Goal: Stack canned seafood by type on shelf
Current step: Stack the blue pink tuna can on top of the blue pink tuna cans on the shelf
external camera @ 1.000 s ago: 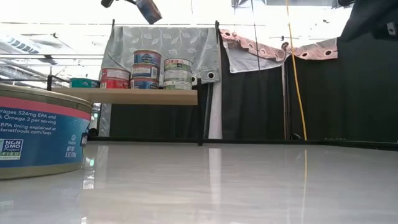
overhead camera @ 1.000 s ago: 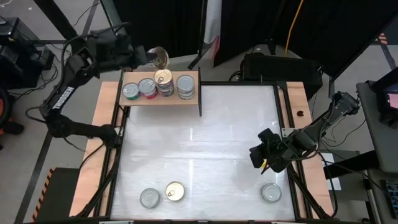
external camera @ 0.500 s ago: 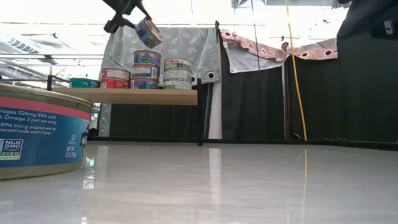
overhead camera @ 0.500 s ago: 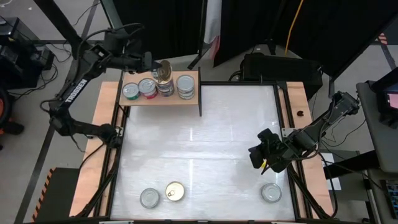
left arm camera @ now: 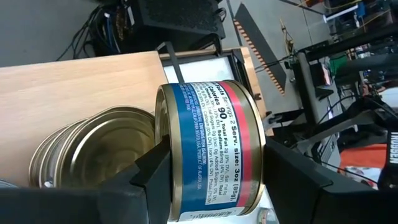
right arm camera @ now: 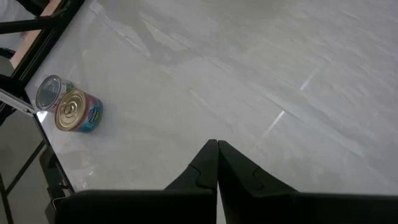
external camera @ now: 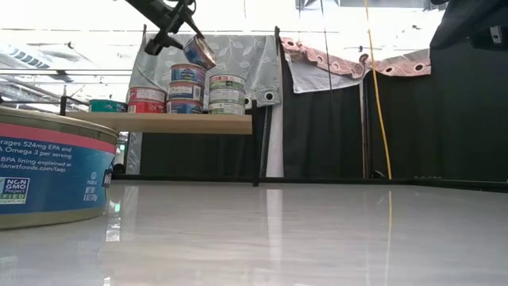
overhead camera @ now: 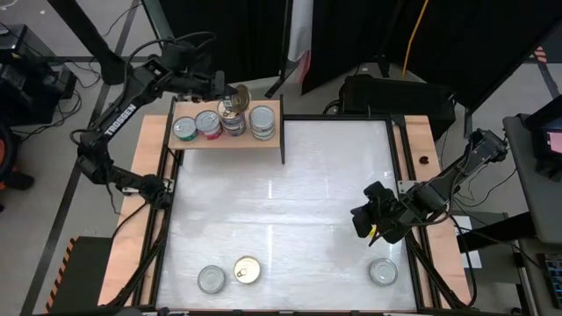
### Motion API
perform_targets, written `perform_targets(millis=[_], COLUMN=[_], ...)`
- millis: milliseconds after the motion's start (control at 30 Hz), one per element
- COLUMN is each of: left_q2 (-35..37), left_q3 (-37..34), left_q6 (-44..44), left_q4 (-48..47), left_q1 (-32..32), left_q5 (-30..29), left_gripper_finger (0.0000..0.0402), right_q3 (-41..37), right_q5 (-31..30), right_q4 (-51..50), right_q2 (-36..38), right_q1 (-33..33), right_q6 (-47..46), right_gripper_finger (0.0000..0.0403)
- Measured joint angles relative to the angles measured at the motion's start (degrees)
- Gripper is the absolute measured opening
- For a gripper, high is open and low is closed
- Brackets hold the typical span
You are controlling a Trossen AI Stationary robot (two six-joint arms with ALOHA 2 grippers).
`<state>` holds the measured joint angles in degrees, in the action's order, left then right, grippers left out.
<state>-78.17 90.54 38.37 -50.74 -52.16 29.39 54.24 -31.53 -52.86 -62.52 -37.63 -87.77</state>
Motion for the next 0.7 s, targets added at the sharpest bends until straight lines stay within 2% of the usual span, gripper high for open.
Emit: perform_targets(millis=[400, 700], left_q2=[0.26, 1.27], left_q3=[0.09, 0.0], left_q6=[-1.42, -2.7], left_q4=[-2.19, -3.86], left_q1=[-3.42, -3.36], left_q5=[1.54, 5.69], left_gripper_finger=[0.021, 0.021], right_q3=[0.0, 0.0], right_q5=[0.0, 0.0], right_q4=[-0.17, -0.68], right_q2=[0.0, 0.0], right_q1=[0.01, 0.01], right_q6=[0.1, 0.12], right_gripper_finger=[0.0, 0.0])
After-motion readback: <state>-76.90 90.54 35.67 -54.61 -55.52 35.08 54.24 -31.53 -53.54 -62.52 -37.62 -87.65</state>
